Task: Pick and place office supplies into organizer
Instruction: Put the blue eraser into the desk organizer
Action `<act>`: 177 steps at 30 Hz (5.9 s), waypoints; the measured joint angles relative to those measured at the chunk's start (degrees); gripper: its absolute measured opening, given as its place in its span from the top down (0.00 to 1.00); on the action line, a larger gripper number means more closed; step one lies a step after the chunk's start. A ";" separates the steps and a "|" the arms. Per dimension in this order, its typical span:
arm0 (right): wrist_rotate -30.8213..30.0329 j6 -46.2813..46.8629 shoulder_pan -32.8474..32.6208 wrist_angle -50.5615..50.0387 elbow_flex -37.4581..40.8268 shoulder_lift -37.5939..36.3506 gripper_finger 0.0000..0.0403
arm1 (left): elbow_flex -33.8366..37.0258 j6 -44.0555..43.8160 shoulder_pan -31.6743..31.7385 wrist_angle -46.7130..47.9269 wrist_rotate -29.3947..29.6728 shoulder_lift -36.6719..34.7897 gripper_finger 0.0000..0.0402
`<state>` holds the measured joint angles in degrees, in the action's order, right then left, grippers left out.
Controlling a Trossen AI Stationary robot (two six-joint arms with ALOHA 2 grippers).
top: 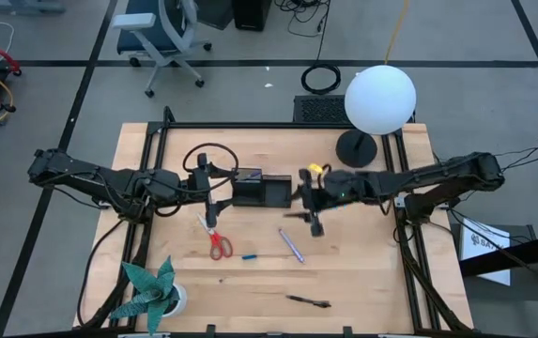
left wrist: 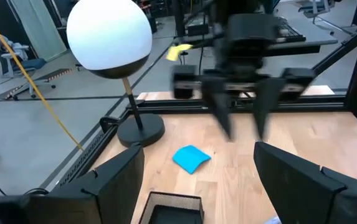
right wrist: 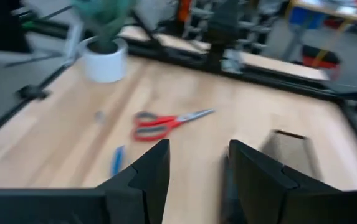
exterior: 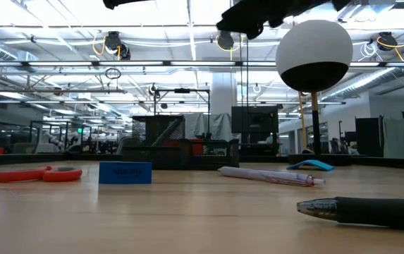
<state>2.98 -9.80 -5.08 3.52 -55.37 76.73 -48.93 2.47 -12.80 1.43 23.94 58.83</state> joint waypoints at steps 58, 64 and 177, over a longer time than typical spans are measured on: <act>-0.18 4.22 -4.92 -1.30 -14.69 27.39 0.62 | 0.00 -0.24 -0.08 1.13 -5.86 0.00 0.23; -0.17 4.20 -7.01 -3.51 -15.19 27.43 0.62 | 0.00 -0.19 -0.01 1.53 -5.62 0.00 0.23; -8.52 1.58 -9.03 -6.86 -15.16 22.12 0.97 | 0.00 -0.79 0.03 1.86 -5.40 -0.02 0.23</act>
<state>-5.53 -8.22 -14.11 -3.34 -70.53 98.85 -48.93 1.67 -12.78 3.29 18.55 58.81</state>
